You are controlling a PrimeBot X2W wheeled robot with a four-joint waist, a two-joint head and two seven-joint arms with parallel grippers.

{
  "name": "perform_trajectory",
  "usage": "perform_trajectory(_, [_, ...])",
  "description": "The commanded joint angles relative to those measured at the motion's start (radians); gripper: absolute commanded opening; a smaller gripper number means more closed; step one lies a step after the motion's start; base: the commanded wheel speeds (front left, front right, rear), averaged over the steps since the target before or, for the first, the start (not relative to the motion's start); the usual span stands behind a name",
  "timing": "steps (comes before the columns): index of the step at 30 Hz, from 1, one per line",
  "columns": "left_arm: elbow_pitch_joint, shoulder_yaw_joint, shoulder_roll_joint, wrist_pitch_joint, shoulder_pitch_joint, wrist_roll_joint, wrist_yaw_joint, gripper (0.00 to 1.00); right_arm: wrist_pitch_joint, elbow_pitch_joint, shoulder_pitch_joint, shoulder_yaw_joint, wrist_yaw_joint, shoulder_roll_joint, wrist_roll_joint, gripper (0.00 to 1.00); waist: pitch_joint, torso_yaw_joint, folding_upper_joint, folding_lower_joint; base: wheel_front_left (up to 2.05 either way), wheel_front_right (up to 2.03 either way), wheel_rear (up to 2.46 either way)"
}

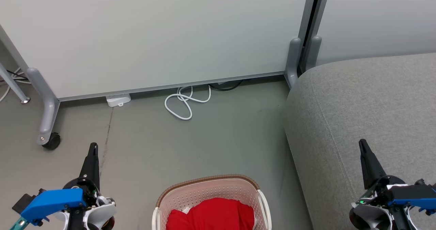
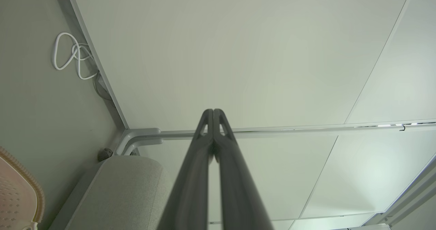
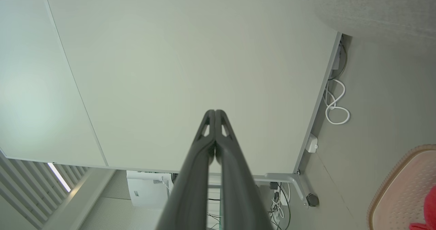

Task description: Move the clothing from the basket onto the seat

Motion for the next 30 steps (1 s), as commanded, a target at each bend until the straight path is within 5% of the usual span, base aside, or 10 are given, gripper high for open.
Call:
perform_trajectory(1, [-0.004, 0.001, -0.002, 0.003, -0.011, -0.002, -0.005, 0.00, 0.004, 0.002, -0.012, -0.002, 0.001, -0.005, 0.003, 0.00, 0.000, 0.000, -0.0001, 0.0000, 0.00, 0.00, 0.00])
perform_trajectory(12, [-0.004, 0.001, -0.002, 0.003, -0.011, -0.002, -0.005, 0.00, 0.004, 0.002, -0.012, -0.002, 0.000, -0.005, 0.003, 0.00, 0.000, 0.000, -0.0001, 0.0000, 0.00, 0.00, 0.00])
perform_trajectory(13, [0.003, -0.001, 0.000, -0.001, 0.001, 0.000, 0.000, 1.00, -0.001, 0.002, 0.002, 0.001, 0.000, 0.001, 0.000, 1.00, 0.000, 0.000, -0.0001, 0.0000, 0.00, 0.00, 0.00])
perform_trajectory(23, [0.010, -0.018, -0.005, -0.036, 0.038, 0.030, 0.000, 1.00, -0.036, 0.021, 0.035, 0.021, -0.002, 0.005, -0.032, 1.00, 0.001, 0.001, -0.0001, 0.0000, 0.00, 0.00, 0.00])
perform_trajectory(30, [-0.016, -0.031, -0.004, -0.069, 0.035, 0.147, 0.000, 1.00, -0.069, -0.004, 0.035, 0.035, -0.001, 0.004, -0.142, 1.00, 0.003, 0.002, -0.0001, 0.0000, 0.00, 0.00, 0.00])
